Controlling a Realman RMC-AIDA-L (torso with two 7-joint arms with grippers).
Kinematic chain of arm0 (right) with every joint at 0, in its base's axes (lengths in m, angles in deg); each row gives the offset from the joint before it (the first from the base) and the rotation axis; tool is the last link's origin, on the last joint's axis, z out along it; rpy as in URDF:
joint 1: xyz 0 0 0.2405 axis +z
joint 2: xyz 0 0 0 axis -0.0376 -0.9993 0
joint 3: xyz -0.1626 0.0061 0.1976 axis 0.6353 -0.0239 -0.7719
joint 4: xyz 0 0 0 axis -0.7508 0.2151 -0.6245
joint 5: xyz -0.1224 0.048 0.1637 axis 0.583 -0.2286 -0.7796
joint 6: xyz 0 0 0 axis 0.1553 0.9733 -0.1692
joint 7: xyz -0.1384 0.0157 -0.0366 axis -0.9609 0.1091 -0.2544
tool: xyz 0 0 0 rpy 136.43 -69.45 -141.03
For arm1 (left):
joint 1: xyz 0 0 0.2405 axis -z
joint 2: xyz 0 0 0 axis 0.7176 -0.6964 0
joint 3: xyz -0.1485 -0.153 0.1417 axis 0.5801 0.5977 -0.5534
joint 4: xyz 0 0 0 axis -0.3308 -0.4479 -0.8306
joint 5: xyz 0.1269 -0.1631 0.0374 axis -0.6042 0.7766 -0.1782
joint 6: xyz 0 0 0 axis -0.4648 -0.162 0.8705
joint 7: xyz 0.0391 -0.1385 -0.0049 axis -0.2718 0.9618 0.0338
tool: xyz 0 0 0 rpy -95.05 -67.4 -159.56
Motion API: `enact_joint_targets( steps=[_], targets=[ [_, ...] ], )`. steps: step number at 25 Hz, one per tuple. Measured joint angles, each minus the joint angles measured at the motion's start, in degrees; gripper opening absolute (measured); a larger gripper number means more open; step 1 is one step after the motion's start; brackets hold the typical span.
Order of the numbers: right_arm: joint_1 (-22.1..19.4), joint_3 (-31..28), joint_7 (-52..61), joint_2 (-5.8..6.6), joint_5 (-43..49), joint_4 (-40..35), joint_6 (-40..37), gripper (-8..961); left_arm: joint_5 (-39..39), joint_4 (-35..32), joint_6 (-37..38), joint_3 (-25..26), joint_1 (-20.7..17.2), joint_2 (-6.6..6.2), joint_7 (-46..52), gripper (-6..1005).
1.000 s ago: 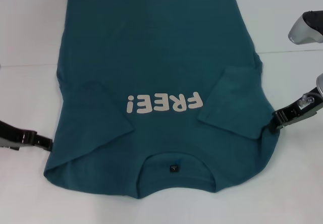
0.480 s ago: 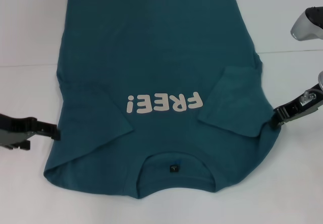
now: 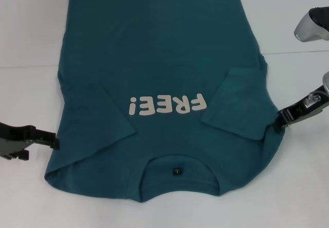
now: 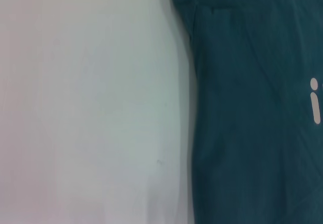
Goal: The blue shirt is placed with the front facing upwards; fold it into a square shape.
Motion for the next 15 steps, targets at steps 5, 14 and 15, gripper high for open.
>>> enact_joint_targets(
  steps=[5,14,15],
  targets=[
    [-0.18,0.05,-0.29,-0.08,0.0,0.0,-0.13,37,0.21,0.39,0.28,-0.11,-0.3,0.15,-0.47,900],
    [-0.62,-0.22,-0.68,-0.1,0.01,0.0,-0.4,37,0.34,-0.68,1.12,-0.17,-0.48,0.3,-0.24,900],
    [-0.63,-0.22,-0.72,-0.1,0.0,0.0,-0.43,37,0.35,-0.81,1.25,-0.18,-0.52,0.31,-0.16,900]
  ],
)
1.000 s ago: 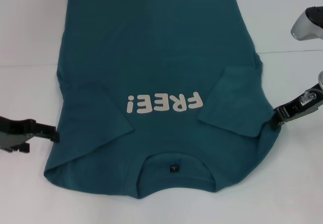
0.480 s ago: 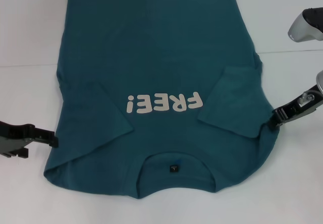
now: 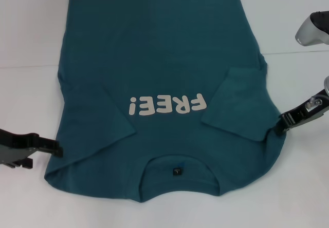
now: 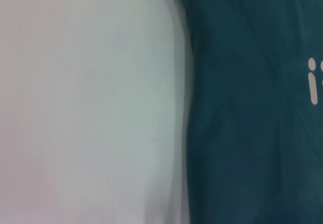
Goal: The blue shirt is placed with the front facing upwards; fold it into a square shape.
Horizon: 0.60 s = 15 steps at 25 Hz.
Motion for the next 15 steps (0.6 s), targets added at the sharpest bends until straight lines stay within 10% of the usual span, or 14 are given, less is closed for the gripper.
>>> enact_joint_targets(
  steps=[15],
  targets=[
    [0.13,0.0,-0.61,-0.09,0.0,0.0,-0.01,39,0.04,-1.47,0.52,0.21,-0.17,0.28,0.0,901]
  ],
)
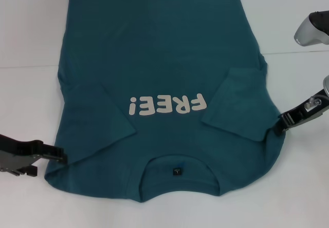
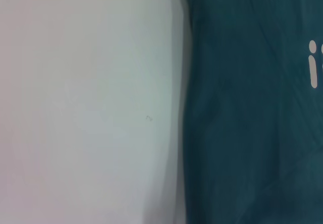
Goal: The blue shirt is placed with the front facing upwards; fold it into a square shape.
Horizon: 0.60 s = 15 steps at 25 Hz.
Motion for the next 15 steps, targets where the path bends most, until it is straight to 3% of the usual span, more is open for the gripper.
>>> enact_joint_targets(
  steps=[15],
  targets=[
    [-0.14,0.0,-0.03,0.0,0.0,0.0,0.0,38,0.0,-0.01,-0.71,-0.12,0.09,0.21,-0.34,900]
  ],
)
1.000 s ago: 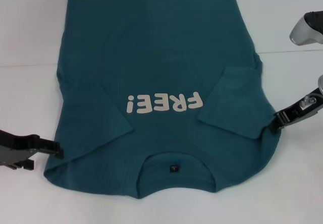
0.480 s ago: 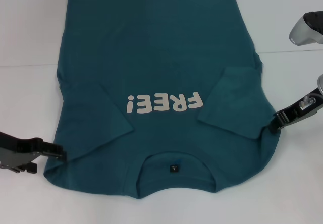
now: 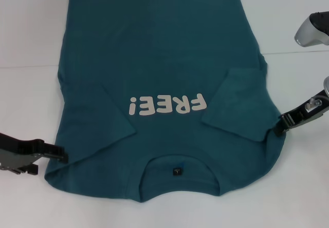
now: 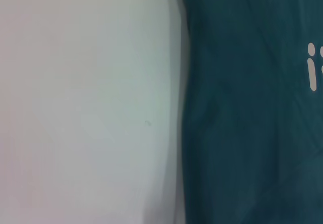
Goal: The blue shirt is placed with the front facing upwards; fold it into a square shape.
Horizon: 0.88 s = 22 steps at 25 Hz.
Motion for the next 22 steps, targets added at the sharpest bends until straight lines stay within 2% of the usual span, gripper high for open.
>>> enact_joint_targets(
  steps=[14,22],
  targets=[
    [0.1,0.0,-0.02,0.27,0.0,0.0,0.0,37,0.0,-2.45,-2.11,-0.04,0.54,0.04,-0.12,901],
    [0.06,0.0,-0.16,0.27,0.0,0.0,0.07,37,0.0,-3.69,-3.7,-0.59,0.7,0.47,-0.11,895]
  ],
)
